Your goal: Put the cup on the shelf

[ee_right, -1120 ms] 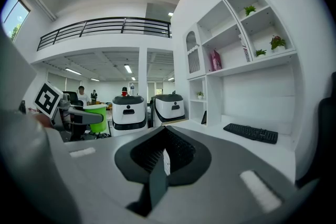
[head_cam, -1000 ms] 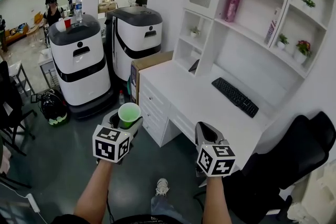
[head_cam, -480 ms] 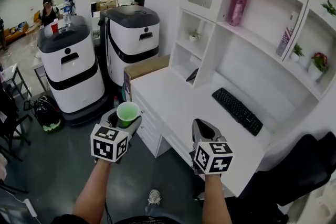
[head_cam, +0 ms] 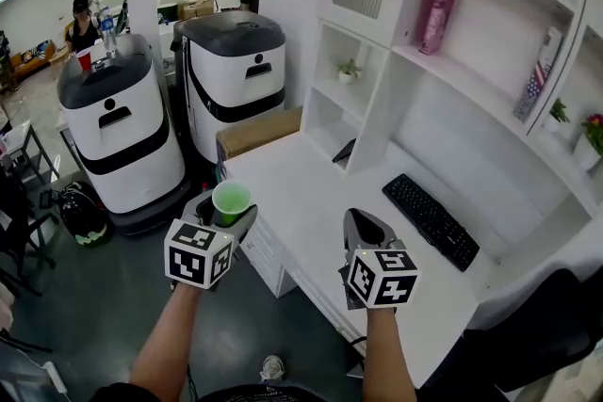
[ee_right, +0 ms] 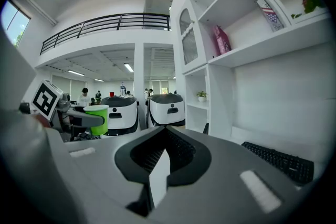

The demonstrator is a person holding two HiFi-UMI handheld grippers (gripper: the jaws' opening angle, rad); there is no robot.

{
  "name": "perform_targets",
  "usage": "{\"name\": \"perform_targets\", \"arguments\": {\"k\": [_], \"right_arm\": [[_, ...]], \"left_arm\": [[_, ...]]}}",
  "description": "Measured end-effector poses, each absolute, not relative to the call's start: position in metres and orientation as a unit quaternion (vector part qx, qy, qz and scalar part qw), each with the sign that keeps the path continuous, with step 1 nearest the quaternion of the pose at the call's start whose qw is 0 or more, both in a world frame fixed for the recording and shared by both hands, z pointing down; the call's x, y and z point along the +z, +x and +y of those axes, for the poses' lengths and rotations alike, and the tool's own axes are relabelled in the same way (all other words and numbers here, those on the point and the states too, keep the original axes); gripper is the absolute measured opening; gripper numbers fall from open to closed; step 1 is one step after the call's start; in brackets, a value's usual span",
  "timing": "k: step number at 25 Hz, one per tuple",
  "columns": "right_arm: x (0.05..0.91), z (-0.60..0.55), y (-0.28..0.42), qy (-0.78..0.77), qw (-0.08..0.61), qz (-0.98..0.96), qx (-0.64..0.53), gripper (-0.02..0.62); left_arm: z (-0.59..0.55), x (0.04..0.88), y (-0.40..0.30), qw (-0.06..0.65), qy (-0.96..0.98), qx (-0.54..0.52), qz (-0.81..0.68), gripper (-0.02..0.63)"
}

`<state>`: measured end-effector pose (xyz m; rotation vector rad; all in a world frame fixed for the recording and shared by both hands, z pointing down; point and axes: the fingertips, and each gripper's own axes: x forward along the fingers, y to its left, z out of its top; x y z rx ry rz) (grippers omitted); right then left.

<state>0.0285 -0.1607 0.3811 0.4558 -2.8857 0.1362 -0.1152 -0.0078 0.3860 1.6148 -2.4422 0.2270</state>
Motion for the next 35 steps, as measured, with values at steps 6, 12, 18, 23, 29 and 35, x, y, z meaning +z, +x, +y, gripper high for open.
{"name": "perform_targets", "arguments": {"k": [6,12,18,23,29,35], "right_arm": [[0.384,-0.189,0.006,0.15,0.108,-0.982,0.049,0.023],[0.391,-0.208,-0.004,0.146,0.11,-0.982,0.057,0.023],[0.4,-0.219,-0.015,0.14,0.113,-0.981,0.065,0.023],[0.405,-0.231,-0.024,0.144,0.113,-0.981,0.065,0.023],[0.406,-0.249,-0.047,0.157,0.101,-0.98,0.063,0.023],[0.412,-0.272,-0.076,0.188,0.096,-0.975,0.065,0.023]], "left_arm": [[-0.035,0.391,-0.134,0.107,0.542,0.081,-0.829,0.295],[-0.057,0.395,-0.141,0.112,0.543,0.086,-0.828,0.295],[-0.071,0.4,-0.149,0.115,0.542,0.089,-0.827,0.295],[-0.084,0.404,-0.16,0.113,0.547,0.088,-0.825,0.295],[-0.108,0.407,-0.185,0.1,0.56,0.088,-0.818,0.295],[-0.138,0.413,-0.224,0.095,0.584,0.088,-0.801,0.295]]}}
